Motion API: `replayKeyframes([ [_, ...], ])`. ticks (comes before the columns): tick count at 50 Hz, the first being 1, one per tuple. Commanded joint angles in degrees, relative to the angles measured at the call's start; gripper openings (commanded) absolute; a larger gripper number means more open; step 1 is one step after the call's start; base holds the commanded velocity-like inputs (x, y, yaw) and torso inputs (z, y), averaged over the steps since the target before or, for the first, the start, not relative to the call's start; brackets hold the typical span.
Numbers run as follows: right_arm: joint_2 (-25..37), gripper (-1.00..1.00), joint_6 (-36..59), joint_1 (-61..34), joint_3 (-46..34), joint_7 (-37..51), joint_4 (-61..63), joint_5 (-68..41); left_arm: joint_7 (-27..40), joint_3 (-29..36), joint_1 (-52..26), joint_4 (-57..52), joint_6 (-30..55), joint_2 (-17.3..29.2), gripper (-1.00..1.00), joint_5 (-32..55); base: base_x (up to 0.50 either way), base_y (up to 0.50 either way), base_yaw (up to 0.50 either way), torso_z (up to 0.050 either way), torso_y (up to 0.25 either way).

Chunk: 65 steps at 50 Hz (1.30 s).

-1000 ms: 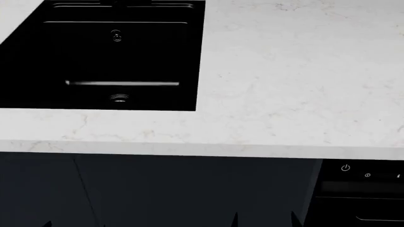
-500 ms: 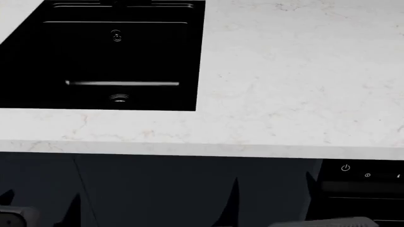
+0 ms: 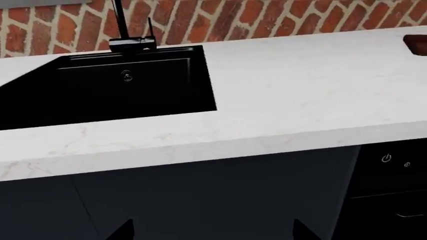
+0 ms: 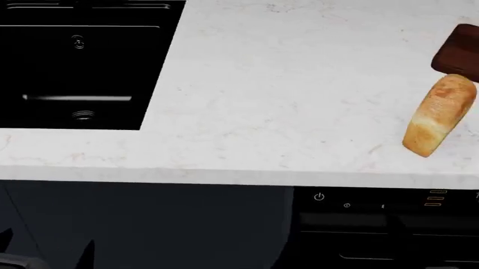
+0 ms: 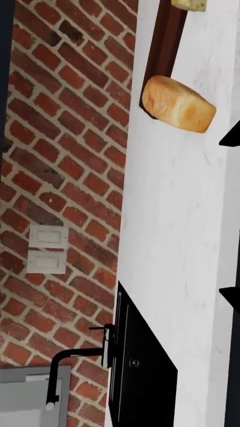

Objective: Place the bread and cheese on the cutting board.

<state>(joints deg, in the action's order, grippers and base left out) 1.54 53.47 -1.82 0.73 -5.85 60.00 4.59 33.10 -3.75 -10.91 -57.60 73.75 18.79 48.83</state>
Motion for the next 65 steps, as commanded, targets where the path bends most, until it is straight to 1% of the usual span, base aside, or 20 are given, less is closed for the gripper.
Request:
replayKeyframes([
  [1,-1.43,1.0,1.06,-0.52,3.41,-1.9,-0.01,-0.53,1.11,-4.47,-1.34,0.34,-0.1,-0.95,1.0,5.66,0.0,-0.5,0.0,0.0,0.0],
  [3,-1.43,1.0,1.03,-0.57,3.74,-2.02,-0.01,-0.66,1.85,-5.97,-1.64,0.09,1.01,-1.33,1.0,8.27,0.0,-0.5,0.0,0.0,0.0],
  [9,-1.44,1.0,0.11,0.0,3.62,-2.29,0.0,-0.55,2.82,-7.43,-1.99,0.52,1.55,-1.34,1.0,11.3,0.0,-0.5,0.0,0.0,0.0],
  [10,-1.45,1.0,0.19,-0.12,3.63,-2.37,0.0,-0.56,3.36,-9.57,-2.15,1.45,2.62,-2.05,1.0,15.86,0.0,-0.5,0.0,0.0,0.0],
  [11,-1.45,1.0,0.14,-0.13,3.7,-2.33,0.0,-0.55,4.64,-10.53,-2.6,0.98,3.55,-1.97,1.0,18.17,0.0,-0.5,0.0,0.0,0.0],
  [13,-1.44,1.0,0.21,0.0,3.57,-2.39,0.0,-0.65,5.67,-10.84,-3.13,0.88,3.95,-1.9,1.0,19.34,0.0,-0.5,0.0,0.0,0.0],
  [19,-1.45,1.0,0.31,-0.18,3.99,-2.52,0.0,-0.78,5.49,-9.54,-2.91,0.92,2.93,-1.14,1.0,17.75,0.0,-0.5,0.0,0.0,0.0],
  [22,-1.46,1.0,0.42,-0.28,3.99,-2.64,0.0,-0.58,8.21,-11.25,-3.69,0.23,4.01,-0.92,1.0,22.45,0.0,-0.5,0.0,0.0,0.0],
  [27,-1.46,1.0,0.38,-0.18,4.03,-3.25,0.0,-0.43,7.85,-10.65,-3.56,0.42,3.09,-0.38,1.0,21.53,0.0,-0.5,0.0,0.0,0.0],
  [36,-1.46,1.0,0.09,-0.24,4.16,-3.42,0.0,-0.7,10.82,-11.39,-4.63,0.26,3.02,0.57,1.0,25.63,0.0,-0.5,0.0,0.0,0.0],
  [37,7.13,1.0,-1.07,0.3,3.23,5.18,0.0,-9.29,10.81,-11.3,-4.66,0.29,2.9,0.66,1.0,25.54,0.0,-0.5,0.0,0.0,0.0],
  [39,24.32,1.0,-11.25,-3.21,-4.86,22.37,-0.02,-26.48,11.24,-11.38,-4.75,0.22,2.77,0.88,1.0,26.14,0.0,-0.5,0.0,0.0,0.0],
  [41,40.34,1.0,-15.82,-4.72,-9.25,39.55,-0.06,-43.67,11.82,-11.45,-4.77,0.14,2.57,1.2,1.0,26.92,0.0,-0.5,0.0,0.0,0.0],
  [42,41.49,1.0,-16.87,-5.12,-10.26,48.15,-0.09,-52.27,11.95,-11.49,-4.75,0.12,2.45,1.36,1.0,27.16,0.0,-0.5,0.0,0.0,0.0],
  [43,41.91,1.0,-17.56,-5.06,-10.77,55.43,-0.21,-56.46,12.09,-11.52,-4.88,0.24,2.35,1.45,1.0,27.37,0.0,-0.5,0.0,0.0,0.0],
  [46,43.13,1.0,-18.74,-5.64,-12.2,56.53,-0.22,-56.96,12.7,-11.6,-5.12,0.22,2.1,1.86,1.0,28.02,0.0,-0.5,0.0,0.0,0.0],
  [51,45.92,1.0,-21.28,-7.31,-15.6,58.85,-0.12,-57.86,10.66,-10.05,-4.53,-0.35,0.87,2.55,1.0,22.92,0.01,-0.5,0.0,0.0,0.0],
  [54,47.69,1.0,-23.29,-8.25,-17.62,60.31,-0.18,-58.52,12.63,-11.21,-5.63,0.26,0.91,3.11,1.0,25.81,0.02,-0.5,0.0,0.0,0.0],
  [57,47.97,1.0,-23.81,-8.81,-19.23,60.2,-0.42,-58.0,13.31,-11.58,-6.55,1.05,0.64,3.65,1.0,26.37,0.03,-0.5,0.0,0.0,0.0],
  [65,50.92,1.0,-26.37,-10.88,-21.66,61.74,-0.2,-59.21,21.14,-14.37,-12.46,4.08,0.43,6.95,1.0,36.14,0.13,-0.5,0.0,0.0,0.0],
])
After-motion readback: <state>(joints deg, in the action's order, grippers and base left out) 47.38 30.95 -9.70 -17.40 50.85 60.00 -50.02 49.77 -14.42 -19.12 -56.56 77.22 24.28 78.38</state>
